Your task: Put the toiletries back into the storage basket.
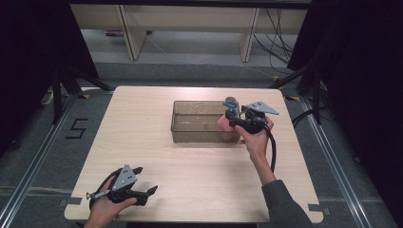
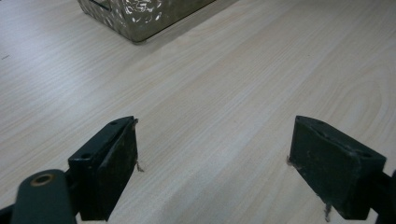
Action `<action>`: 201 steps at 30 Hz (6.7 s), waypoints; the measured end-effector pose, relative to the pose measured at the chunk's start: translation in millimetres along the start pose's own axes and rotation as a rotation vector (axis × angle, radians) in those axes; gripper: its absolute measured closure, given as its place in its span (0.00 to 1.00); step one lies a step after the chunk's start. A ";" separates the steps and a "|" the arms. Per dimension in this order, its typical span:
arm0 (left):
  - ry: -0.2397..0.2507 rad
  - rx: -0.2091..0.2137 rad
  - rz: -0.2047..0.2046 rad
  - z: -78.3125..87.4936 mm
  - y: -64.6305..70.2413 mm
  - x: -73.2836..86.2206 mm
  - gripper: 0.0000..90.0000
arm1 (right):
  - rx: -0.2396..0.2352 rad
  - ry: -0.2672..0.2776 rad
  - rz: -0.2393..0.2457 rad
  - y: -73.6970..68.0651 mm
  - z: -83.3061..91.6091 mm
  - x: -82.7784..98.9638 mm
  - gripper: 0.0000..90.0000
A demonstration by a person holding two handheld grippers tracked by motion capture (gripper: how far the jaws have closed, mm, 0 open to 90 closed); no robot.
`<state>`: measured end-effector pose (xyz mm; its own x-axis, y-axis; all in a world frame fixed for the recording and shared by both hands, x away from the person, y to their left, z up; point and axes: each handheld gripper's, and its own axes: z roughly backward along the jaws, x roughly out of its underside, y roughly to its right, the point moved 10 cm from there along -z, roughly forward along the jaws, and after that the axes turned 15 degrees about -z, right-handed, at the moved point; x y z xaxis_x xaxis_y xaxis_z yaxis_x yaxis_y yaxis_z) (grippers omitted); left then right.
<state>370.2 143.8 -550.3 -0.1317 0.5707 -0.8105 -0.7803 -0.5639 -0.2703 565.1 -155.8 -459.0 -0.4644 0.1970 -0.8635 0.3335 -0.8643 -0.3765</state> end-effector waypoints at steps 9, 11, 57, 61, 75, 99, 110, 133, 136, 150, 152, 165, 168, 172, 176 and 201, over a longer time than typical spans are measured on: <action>-0.002 0.007 0.001 0.1 1.1 0.0 0.16 | -0.016 0.000 -0.015 -2.1 3.5 1.0 0.30; -0.001 0.005 -0.005 0.0 0.9 -0.3 0.16 | -0.008 -0.008 -0.015 -2.2 5.9 1.1 0.30; 0.009 0.003 0.001 1.1 1.0 -1.6 0.16 | -0.071 -0.013 0.006 -15.4 36.2 15.1 0.28; 0.007 0.003 -0.002 1.0 0.8 -1.6 0.16 | -0.076 -0.014 0.002 -18.5 38.9 16.1 0.28; 0.007 -0.003 -0.006 1.8 0.5 -2.1 0.16 | -0.091 -0.025 0.028 -22.0 43.2 24.0 0.28; 0.005 -0.002 -0.005 2.1 0.7 -1.8 0.16 | -0.103 -0.060 0.031 -29.4 53.7 39.1 0.18; -0.007 -0.007 -0.011 3.0 0.1 -0.9 0.16 | -0.123 -0.063 0.069 -37.2 63.2 48.2 0.17; 0.005 -0.003 -0.001 2.1 0.6 -1.4 0.16 | -0.157 -0.110 0.075 -43.0 76.9 71.8 0.18; 0.001 -0.008 0.002 2.5 0.2 -1.0 0.16 | -0.160 -0.106 0.096 -44.4 76.8 73.2 0.17; -0.007 -0.013 -0.004 3.0 -0.8 -1.1 0.16 | -0.190 -0.152 0.049 -53.1 84.6 89.9 0.17; -0.006 -0.010 -0.004 2.4 -0.9 -1.0 0.16 | -0.210 -0.146 0.077 -53.9 83.8 91.2 0.17; -0.006 -0.012 -0.001 2.7 -0.4 -0.5 0.16 | -0.216 -0.155 0.102 -53.9 89.1 102.8 0.17; -0.016 -0.012 -0.023 3.7 -1.1 -0.3 0.16 | -0.234 -0.174 0.085 -57.2 90.2 105.7 0.17; -0.002 -0.008 -0.006 3.3 1.2 -0.9 0.16 | -0.223 -0.174 0.071 -57.2 93.1 105.8 0.17; 0.003 -0.008 -0.005 4.5 -0.2 -1.3 0.16 | -0.222 -0.167 0.081 -54.7 93.6 105.8 0.18; -0.005 -0.004 0.019 4.4 3.8 1.0 0.16 | -0.230 -0.189 0.019 -53.7 119.3 121.7 0.18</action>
<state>364.4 144.9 -549.9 -0.1498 0.5629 -0.8128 -0.7754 -0.5769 -0.2567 392.7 -140.6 -503.8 -0.5935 0.0740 -0.8014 0.5104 -0.7352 -0.4460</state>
